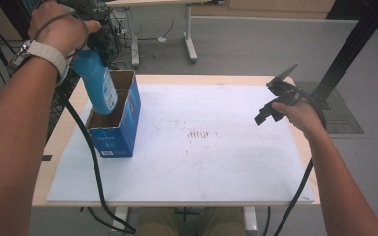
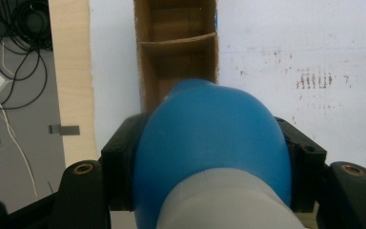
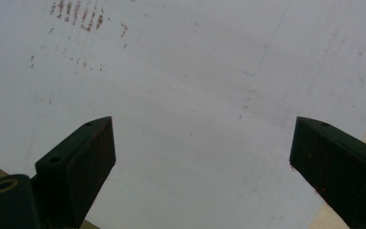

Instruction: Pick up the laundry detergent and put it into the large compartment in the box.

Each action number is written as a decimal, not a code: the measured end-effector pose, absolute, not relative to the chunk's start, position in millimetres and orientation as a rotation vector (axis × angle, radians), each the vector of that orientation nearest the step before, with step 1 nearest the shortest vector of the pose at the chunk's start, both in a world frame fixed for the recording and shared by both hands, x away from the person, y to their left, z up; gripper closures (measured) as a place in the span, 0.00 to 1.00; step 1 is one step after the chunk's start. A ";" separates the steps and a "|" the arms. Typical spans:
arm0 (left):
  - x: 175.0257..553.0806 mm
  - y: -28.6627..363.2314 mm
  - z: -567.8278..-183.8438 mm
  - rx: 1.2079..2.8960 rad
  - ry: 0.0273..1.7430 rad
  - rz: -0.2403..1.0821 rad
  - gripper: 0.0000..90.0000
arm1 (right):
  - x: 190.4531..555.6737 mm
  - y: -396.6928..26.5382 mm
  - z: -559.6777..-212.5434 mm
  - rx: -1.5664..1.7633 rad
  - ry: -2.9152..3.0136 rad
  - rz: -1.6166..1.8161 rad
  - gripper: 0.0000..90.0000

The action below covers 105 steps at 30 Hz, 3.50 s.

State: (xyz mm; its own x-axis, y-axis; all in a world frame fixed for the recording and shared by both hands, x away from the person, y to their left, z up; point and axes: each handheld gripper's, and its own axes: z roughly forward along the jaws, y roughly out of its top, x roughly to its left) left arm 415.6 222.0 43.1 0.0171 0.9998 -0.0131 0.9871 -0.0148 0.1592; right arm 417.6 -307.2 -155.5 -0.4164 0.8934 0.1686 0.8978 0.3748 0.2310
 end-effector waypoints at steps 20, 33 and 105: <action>422.3 235.4 23.8 2.154 2.118 0.168 0.41 | 421.9 -301.8 -159.2 -1.685 -2.591 -0.436 0.09; 428.2 235.0 4.0 2.174 2.098 0.165 0.41 | 423.9 -300.7 -162.6 -1.683 -2.586 -0.429 0.09; 445.4 230.0 -103.1 2.256 2.046 0.168 0.42 | 426.8 -306.5 -177.4 -1.694 -2.549 -0.412 0.09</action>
